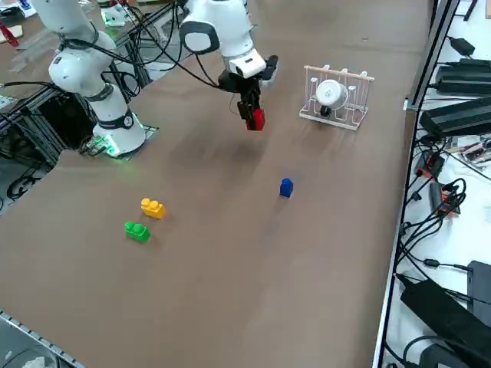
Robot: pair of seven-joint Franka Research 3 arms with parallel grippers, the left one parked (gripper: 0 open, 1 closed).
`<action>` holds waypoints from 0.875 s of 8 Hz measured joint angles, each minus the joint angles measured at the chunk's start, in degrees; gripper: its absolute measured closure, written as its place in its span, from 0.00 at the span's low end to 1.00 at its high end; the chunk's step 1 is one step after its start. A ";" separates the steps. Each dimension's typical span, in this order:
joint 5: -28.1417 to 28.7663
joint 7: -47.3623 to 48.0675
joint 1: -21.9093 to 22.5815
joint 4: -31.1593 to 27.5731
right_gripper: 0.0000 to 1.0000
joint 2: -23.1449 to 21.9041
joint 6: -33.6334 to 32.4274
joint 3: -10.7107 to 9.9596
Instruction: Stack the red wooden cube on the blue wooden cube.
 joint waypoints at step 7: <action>-0.01 -15.03 -11.68 15.35 0.30 10.86 -7.23 -0.12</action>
